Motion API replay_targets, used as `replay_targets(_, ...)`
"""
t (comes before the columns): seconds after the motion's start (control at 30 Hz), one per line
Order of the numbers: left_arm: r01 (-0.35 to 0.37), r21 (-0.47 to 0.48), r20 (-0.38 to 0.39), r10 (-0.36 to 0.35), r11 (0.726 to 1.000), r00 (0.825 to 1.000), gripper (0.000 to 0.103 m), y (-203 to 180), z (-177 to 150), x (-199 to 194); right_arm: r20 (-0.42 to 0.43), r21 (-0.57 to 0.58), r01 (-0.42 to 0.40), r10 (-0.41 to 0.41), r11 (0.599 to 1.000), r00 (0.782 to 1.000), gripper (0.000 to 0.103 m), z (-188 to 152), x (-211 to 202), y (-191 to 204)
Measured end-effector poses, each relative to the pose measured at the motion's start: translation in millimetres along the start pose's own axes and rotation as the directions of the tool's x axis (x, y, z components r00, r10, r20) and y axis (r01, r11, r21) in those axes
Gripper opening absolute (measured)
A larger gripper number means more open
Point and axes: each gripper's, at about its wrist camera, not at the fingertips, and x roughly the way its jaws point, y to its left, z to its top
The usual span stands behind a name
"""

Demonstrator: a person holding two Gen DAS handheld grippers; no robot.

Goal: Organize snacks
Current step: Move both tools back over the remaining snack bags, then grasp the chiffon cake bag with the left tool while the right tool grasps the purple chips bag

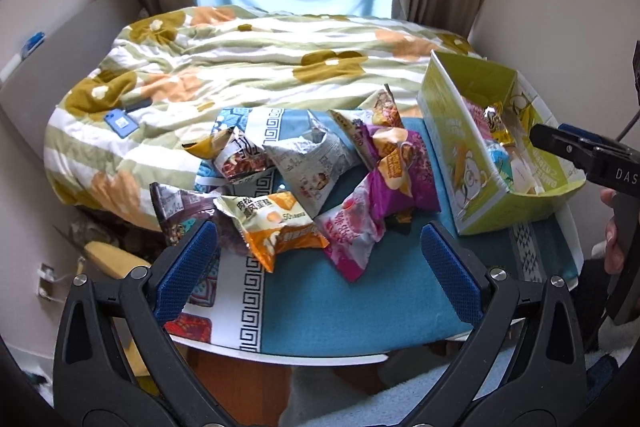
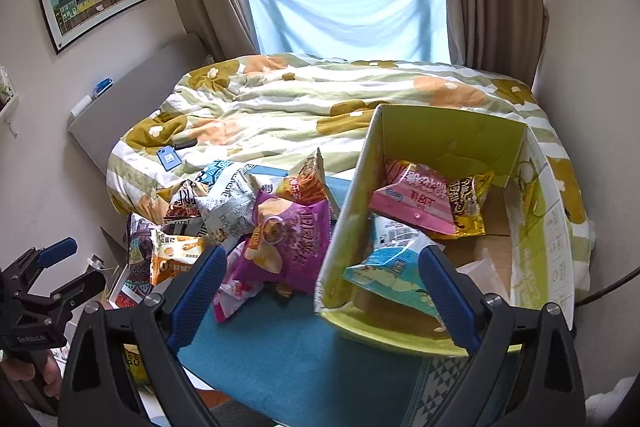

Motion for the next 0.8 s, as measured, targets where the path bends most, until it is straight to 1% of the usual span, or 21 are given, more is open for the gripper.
replay_targets(0.17,0.051,0.123,-0.078,-0.042,0.991,0.996,0.101,33.2,10.1,32.2,-0.017,0.065,0.047,-0.046,0.997,0.999,0.096,-3.8,18.6,32.7)
replay_targets(0.27,0.097,0.207,-0.129,-0.071,0.973,0.989,0.101,44.8,16.1,52.7,-0.044,0.11,0.079,-0.074,0.991,0.996,0.096,-8.3,32.9,48.2)
replay_targets(0.33,0.139,0.261,-0.176,-0.094,0.955,0.98,0.101,49.2,17.9,67.9,-0.06,0.14,0.103,-0.095,0.985,0.994,0.096,-11.3,41.9,57.6)
replay_targets(0.43,0.2,0.305,-0.269,-0.118,0.931,0.956,0.101,52.4,18.3,96.4,-0.08,0.176,0.143,-0.131,0.974,0.988,0.096,-14.8,53.3,68.9)
replay_targets(0.6,0.239,0.414,-0.342,-0.093,0.879,0.935,0.101,44.0,13.5,130.7,-0.108,0.246,0.194,-0.172,0.95,0.979,0.096,-21.7,65.1,79.9)
replay_targets(0.67,0.248,0.446,-0.353,-0.085,0.86,0.932,0.101,38.9,12.3,140.5,-0.121,0.254,0.216,-0.191,0.943,0.974,0.096,-24.2,68.1,82.7)
replay_targets(0.8,0.263,0.472,-0.382,-0.074,0.842,0.921,0.101,32.1,11.2,158.2,-0.147,0.221,0.261,-0.232,0.94,0.962,0.096,-24.8,78.0,87.8)
